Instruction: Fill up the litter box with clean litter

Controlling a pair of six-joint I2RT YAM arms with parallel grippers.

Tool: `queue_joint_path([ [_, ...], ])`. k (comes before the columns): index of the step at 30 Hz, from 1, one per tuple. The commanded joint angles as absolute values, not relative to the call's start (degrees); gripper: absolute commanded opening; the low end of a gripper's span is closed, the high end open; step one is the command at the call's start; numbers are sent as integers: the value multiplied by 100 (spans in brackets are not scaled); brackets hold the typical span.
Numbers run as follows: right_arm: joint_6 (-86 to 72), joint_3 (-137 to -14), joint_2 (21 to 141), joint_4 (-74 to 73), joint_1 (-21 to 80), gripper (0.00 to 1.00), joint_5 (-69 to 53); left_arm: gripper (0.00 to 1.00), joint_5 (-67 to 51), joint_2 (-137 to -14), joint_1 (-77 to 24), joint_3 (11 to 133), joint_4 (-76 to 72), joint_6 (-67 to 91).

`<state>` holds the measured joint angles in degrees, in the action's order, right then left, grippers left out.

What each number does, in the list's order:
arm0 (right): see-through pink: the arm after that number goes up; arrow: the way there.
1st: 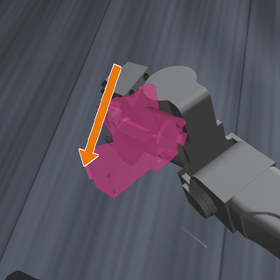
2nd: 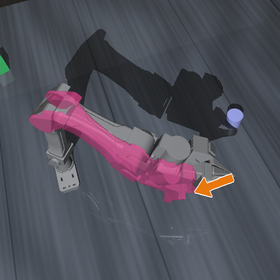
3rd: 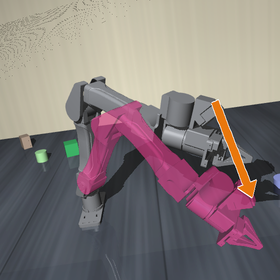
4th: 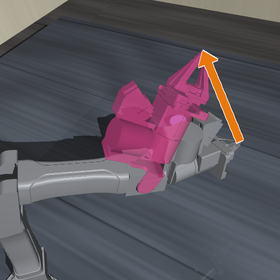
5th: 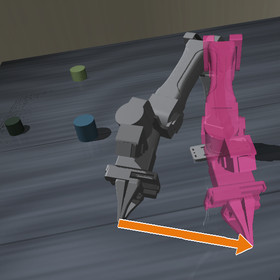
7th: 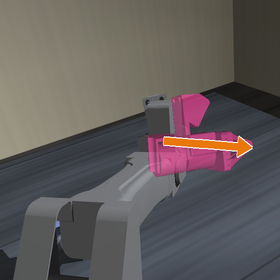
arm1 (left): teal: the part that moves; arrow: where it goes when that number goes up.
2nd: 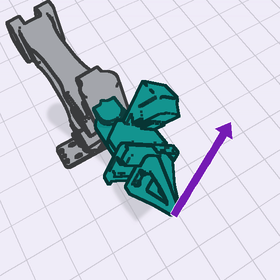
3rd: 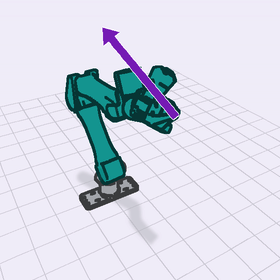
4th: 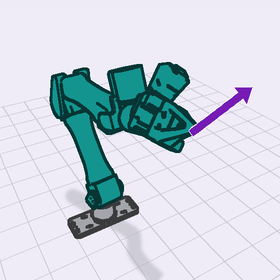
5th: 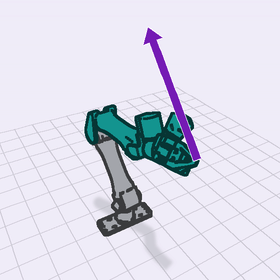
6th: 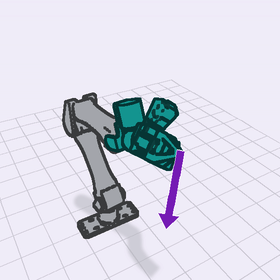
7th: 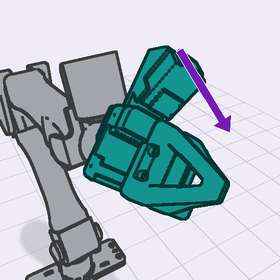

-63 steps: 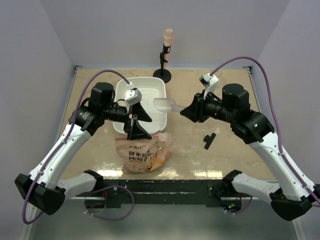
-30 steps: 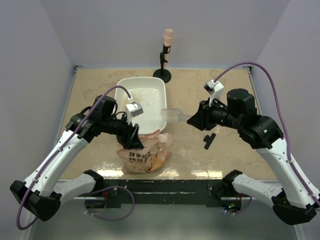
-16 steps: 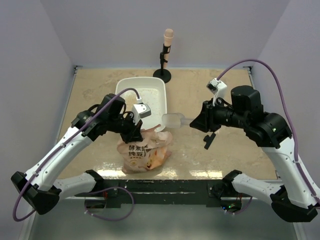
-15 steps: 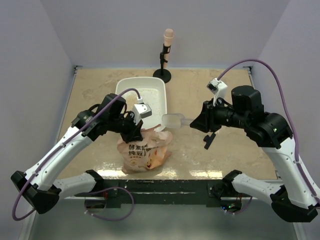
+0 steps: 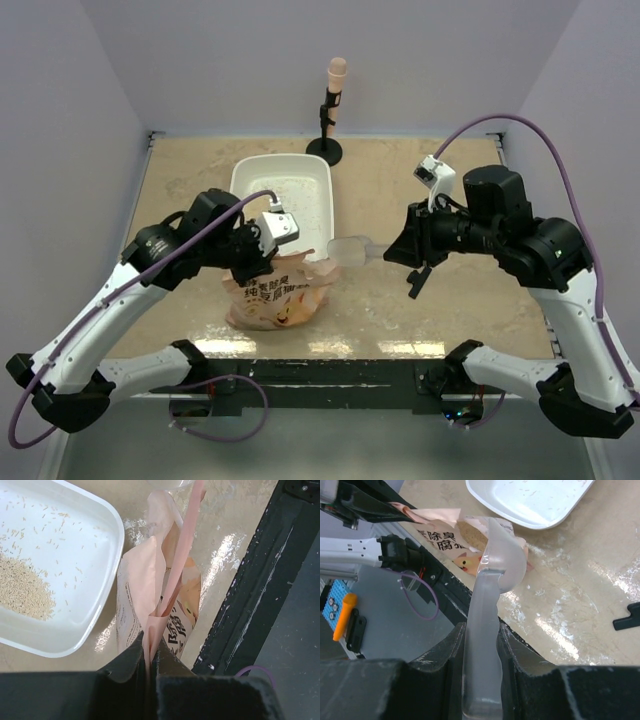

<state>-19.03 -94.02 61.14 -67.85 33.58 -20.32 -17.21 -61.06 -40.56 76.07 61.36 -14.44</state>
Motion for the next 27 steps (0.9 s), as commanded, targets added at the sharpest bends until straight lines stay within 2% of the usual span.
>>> queue_joint_path([
  [1, -1881, -9528, 6091, -6926, 3331, 0, -2215, 0, -2125, -5459, -4052, 7929, 4976, -1521],
  [7, -1942, -9105, 6091, -6601, 3340, 0, -2495, 0, -2593, -4730, -4061, 6997, 4264, -1248],
  [17, -1819, -8869, 6240, -6451, 3357, 0, -2997, 0, -2601, -4465, -4069, 6153, 3789, -967],
  [24, -1819, -9044, 6512, -6302, 3428, 0, -2901, 0, -2610, -4280, -4069, 6003, 3621, -1037],
  [27, -1837, -9342, 6583, -6319, 3428, 0, -2481, 0, -2663, -4394, -4061, 6108, 3691, -1300],
])
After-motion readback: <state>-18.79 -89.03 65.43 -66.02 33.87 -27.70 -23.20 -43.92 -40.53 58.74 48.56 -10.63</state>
